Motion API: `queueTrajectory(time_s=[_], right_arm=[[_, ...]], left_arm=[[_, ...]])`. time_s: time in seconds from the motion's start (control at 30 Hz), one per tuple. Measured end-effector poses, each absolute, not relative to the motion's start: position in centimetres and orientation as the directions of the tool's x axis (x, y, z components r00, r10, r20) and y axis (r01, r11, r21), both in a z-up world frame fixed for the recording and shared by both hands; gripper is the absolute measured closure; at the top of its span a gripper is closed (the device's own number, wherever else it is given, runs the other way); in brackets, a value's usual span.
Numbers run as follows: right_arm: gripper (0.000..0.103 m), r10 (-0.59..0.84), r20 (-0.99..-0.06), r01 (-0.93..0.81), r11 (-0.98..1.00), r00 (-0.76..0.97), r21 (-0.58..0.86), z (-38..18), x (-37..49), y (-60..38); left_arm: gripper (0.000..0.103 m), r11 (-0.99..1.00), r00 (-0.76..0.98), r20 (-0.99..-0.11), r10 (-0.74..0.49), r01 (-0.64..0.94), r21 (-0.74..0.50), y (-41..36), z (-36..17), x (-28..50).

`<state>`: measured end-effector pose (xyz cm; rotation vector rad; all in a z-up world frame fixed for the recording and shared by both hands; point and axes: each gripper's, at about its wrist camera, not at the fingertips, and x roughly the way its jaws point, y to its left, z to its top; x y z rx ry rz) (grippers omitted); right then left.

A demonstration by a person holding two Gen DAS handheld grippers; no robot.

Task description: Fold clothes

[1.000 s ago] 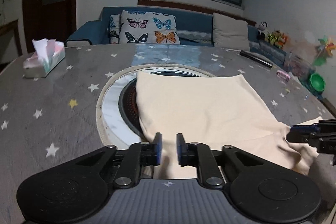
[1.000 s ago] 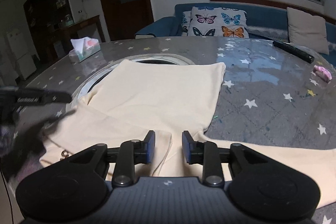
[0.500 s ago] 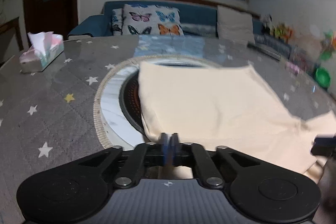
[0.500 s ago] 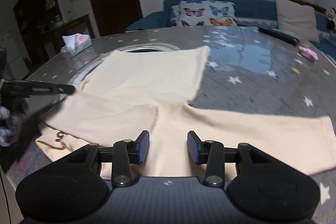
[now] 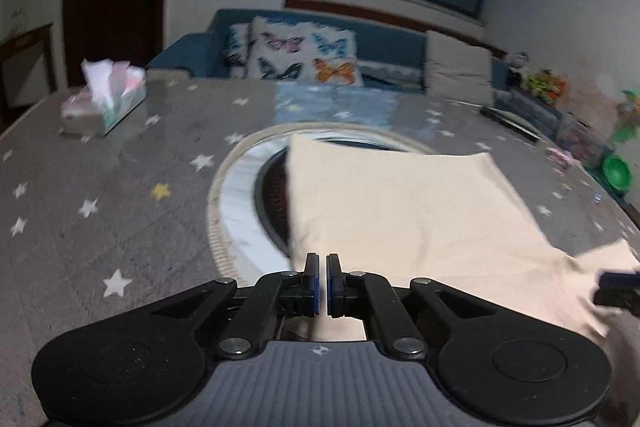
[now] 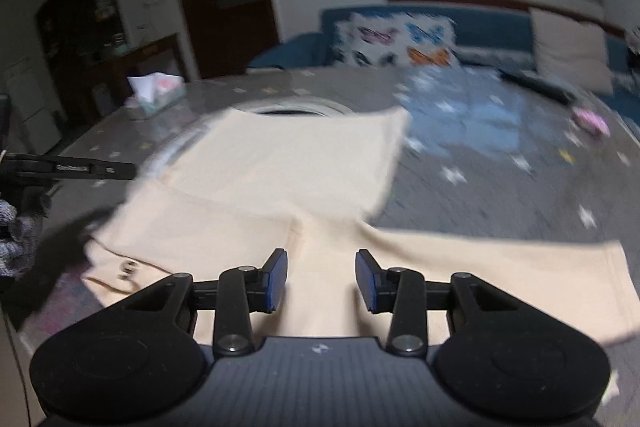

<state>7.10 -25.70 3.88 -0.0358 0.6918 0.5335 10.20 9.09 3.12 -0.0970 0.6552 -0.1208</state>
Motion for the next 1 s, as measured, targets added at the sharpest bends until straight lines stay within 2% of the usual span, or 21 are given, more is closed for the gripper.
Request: queueTrajectory(time_s=[0.17, 0.3, 0.47, 0.53, 0.6, 0.73, 0.8, 0.87, 1.0], right_arm=[[0.082, 0.537, -0.626, -0.605, 0.786, 0.566, 0.127, 3.3, 6.7, -22.0], [0.083, 0.518, -0.663, -0.599, 0.790, 0.540, 0.130, 1.6, 6.8, -21.4], [0.081, 0.524, -0.618, -0.538, 0.822, 0.586, 0.187, 3.2, 5.7, -24.3], [0.079, 0.475, -0.612, -0.471, 0.863, 0.633, 0.182, 3.5, 5.6, -26.5], [0.072, 0.402, -0.619, -0.387, 0.907, 0.674, 0.168, 3.3, 5.6, -28.9], [0.071, 0.223, -0.639, -0.196, 0.974, 0.736, 0.114, 2.8, 5.7, -34.2], [0.064, 0.140, -0.640, -0.106, 0.990, 0.756, 0.091, 2.5, 5.9, -36.6], [0.064, 0.038, -0.635, 0.000, 0.998, 0.772, 0.059, 2.0, 6.1, -39.3], [0.064, -0.022, -0.636, 0.096, 0.992, 0.772, 0.082, 1.5, 6.8, -42.4]], left_arm=[[0.099, 0.981, 0.751, -0.632, -0.194, 0.164, -0.106, 7.8, 2.1, 8.8], [0.099, 0.984, 0.730, -0.660, -0.178, 0.153, -0.097, 8.0, 1.0, 8.6], [0.098, 0.982, 0.741, -0.645, -0.187, 0.163, -0.097, 7.3, 2.2, 8.3], [0.098, 0.977, 0.741, -0.637, -0.210, 0.191, -0.100, 6.1, 2.7, 8.3], [0.098, 0.970, 0.740, -0.631, -0.235, 0.220, -0.102, 4.7, 3.1, 8.3], [0.097, 0.946, 0.714, -0.630, -0.306, 0.305, -0.114, 1.1, 3.2, 8.5], [0.096, 0.934, 0.696, -0.636, -0.332, 0.336, -0.120, -0.5, 2.9, 8.7], [0.096, 0.925, 0.679, -0.646, -0.348, 0.360, -0.120, -2.0, 2.7, 9.0], [0.087, 0.913, 0.657, -0.661, -0.363, 0.391, -0.113, -4.3, 2.1, 9.2]])
